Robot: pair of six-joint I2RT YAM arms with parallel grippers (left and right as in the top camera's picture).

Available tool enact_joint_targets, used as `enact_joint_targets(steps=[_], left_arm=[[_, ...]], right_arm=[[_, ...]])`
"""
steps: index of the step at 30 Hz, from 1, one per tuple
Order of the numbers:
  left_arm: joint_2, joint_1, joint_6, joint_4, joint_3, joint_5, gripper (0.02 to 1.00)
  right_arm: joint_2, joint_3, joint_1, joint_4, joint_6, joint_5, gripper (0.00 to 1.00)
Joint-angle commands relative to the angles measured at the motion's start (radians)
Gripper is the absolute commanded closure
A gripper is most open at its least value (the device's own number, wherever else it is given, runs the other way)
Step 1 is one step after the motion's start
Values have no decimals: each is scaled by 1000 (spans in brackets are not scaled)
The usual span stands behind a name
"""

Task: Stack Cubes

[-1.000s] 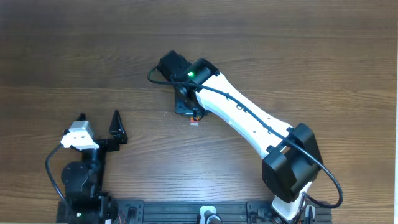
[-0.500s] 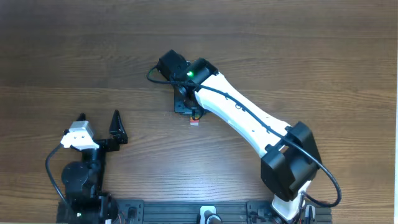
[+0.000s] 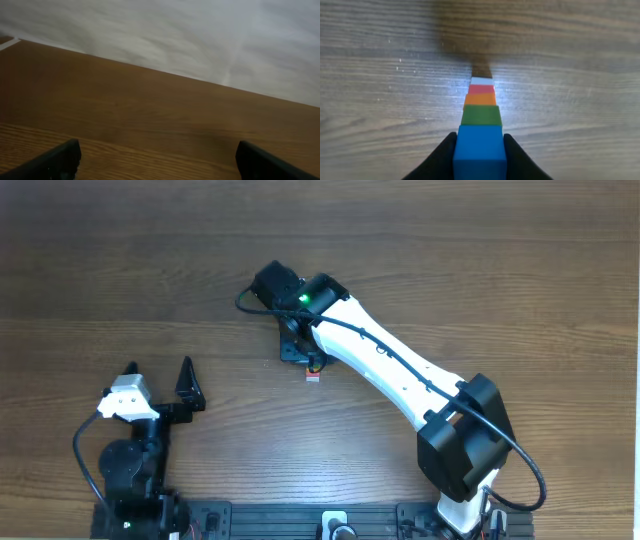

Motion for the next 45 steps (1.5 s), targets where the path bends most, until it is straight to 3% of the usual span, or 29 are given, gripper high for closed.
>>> enact_joint_targets(steps=[1,6,11,12,14,15,24,34,45], left_arm=[[-5,5,14,-3,-5,13,18],[-5,5,14,-3,-5,13,20],[-5,5,14,-3,-5,13,18],[-5,5,14,-3,-5,13,18],[-5,5,14,-3,-5,13,18],[-5,5,14,-3,-5,13,18],[-5,5,14,-3,-5,13,18],[-5,5,14,-3,-5,13,18],[-5,5,14,-3,-5,13,20]], right_arm=[[14,21,4,2,-2,26,625],[14,21,3,3,-2,29,527],[14,21,2,6,-2,34,340],[14,21,-1,10,-2,36,281],[14,21,-21,31,-19,37,38],[14,22,-32,43,-32,37,9],[7,93,-279,88,-233,49,9],[-64,41,-523,21,-396,150,9],[-566,-524,-684,387,-442,95,9]])
